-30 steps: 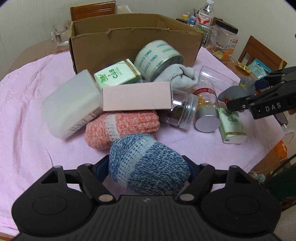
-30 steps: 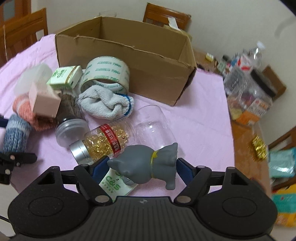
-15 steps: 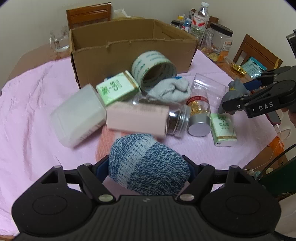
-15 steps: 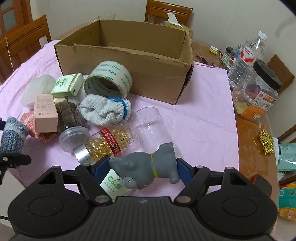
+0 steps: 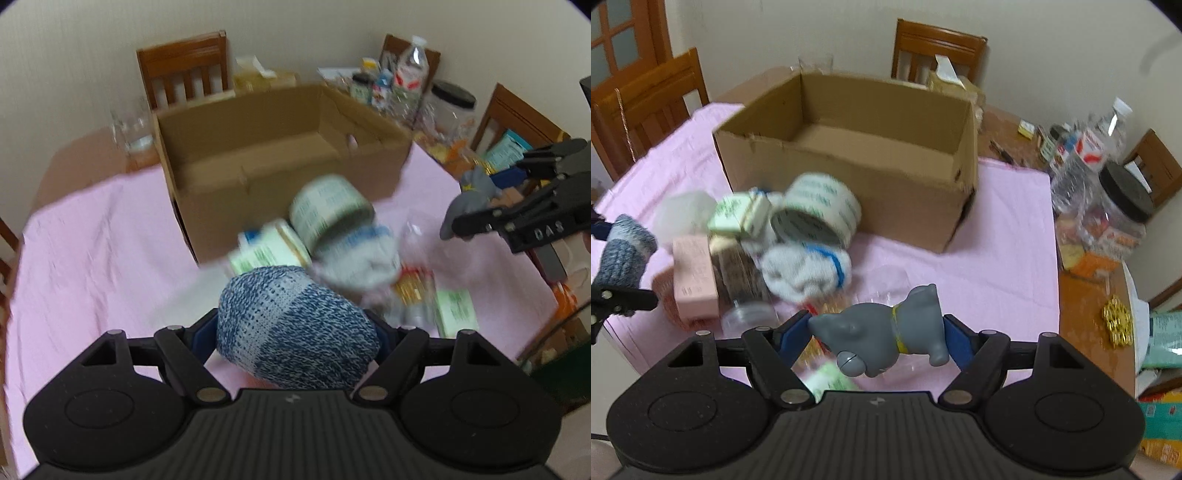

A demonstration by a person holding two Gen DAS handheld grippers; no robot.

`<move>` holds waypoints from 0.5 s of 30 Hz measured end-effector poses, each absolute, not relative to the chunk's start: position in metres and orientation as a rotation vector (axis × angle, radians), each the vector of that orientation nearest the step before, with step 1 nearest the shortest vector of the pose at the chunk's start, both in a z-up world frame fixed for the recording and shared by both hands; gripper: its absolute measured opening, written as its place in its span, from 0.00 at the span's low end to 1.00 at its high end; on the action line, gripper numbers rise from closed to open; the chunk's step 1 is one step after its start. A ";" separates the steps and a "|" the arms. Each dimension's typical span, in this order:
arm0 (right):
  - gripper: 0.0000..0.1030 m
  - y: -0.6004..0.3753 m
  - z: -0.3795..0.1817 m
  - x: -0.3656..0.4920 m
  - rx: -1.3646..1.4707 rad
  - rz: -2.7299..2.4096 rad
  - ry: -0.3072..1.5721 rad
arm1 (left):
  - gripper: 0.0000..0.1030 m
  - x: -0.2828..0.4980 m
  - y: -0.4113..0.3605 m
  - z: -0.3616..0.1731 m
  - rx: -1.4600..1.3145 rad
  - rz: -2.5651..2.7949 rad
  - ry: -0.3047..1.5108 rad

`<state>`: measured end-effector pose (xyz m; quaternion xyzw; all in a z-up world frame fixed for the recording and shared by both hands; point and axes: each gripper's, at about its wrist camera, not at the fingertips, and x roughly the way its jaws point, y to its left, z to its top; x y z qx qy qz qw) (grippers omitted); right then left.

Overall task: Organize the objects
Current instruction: 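Carry sock and elephant over the cardboard box and open both tools to drop them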

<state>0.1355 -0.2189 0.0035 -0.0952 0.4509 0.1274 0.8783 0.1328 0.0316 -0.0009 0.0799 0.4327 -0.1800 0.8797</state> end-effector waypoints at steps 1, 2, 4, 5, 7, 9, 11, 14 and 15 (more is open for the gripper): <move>0.78 -0.218 0.009 0.141 -0.195 0.276 0.930 | 0.76 0.141 0.031 0.005 0.175 -0.368 0.887; 0.78 -0.217 0.014 0.146 -0.188 0.286 0.920 | 0.76 0.148 0.030 0.010 0.182 -0.362 0.872; 0.78 -0.215 0.022 0.157 -0.179 0.298 0.907 | 0.76 0.166 0.028 0.021 0.188 -0.350 0.841; 0.78 -0.214 0.026 0.162 -0.177 0.303 0.899 | 0.76 0.176 0.027 0.025 0.185 -0.341 0.826; 0.78 -0.212 0.033 0.175 -0.174 0.312 0.881 | 0.76 0.199 0.025 0.033 0.174 -0.323 0.802; 0.78 -0.210 0.040 0.190 -0.169 0.318 0.866 | 0.76 0.223 0.023 0.037 0.158 -0.308 0.786; 0.78 -0.207 0.046 0.206 -0.156 0.320 0.854 | 0.76 0.244 0.022 0.039 0.140 -0.292 0.780; 0.78 -0.200 0.052 0.231 -0.160 0.317 0.826 | 0.76 0.271 0.018 0.036 0.144 -0.271 0.779; 0.78 -0.198 0.052 0.241 -0.164 0.313 0.821 | 0.76 0.278 0.016 0.033 0.145 -0.265 0.783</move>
